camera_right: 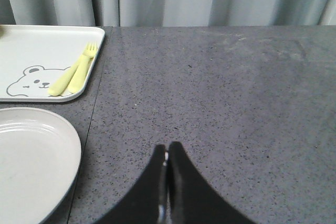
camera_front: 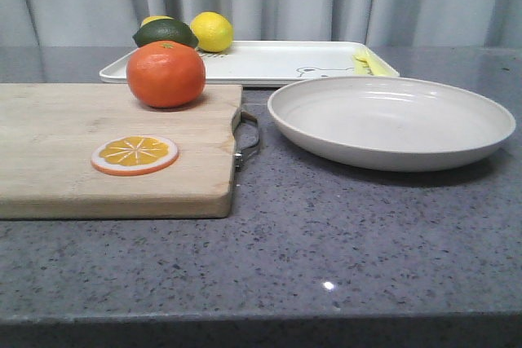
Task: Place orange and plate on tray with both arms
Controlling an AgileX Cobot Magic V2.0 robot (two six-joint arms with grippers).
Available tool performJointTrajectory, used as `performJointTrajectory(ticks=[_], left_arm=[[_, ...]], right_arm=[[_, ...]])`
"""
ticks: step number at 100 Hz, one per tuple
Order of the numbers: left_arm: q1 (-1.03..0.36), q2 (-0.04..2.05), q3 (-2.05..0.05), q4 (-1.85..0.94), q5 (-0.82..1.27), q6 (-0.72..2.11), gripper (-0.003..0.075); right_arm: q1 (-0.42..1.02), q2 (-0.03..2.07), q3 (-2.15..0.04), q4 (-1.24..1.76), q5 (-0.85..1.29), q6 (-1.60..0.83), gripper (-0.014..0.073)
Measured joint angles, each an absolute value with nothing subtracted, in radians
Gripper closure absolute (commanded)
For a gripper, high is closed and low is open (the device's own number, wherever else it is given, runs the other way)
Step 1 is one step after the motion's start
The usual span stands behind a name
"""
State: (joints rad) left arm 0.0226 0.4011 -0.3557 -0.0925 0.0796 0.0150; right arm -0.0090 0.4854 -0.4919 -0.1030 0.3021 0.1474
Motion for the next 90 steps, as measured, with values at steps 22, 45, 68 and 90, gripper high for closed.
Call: performJointTrajectory(ticks=[22,45,68,90], left_arm=[[0.023,0.401,-0.356,-0.103,0.082,0.015,0.0736],[0.023,0.401,-0.356,-0.103,0.104,0.015,0.0459],[0.023,0.401,-0.356,-0.103,0.122,0.015,0.0193],[0.023,0.416,-0.395,-0.105,0.201,0.015,0.0130]], right_arm=[[-0.009,0.485,-0.492,-0.103,0.308,0.147,0.0659],[-0.009,0.485,-0.492,-0.103,0.308,0.147,0.0659],[-0.009,0.485,-0.492,-0.103,0.310,0.147,0.0659],[-0.009,0.485,-0.492,-0.103,0.310,0.147,0.0659]])
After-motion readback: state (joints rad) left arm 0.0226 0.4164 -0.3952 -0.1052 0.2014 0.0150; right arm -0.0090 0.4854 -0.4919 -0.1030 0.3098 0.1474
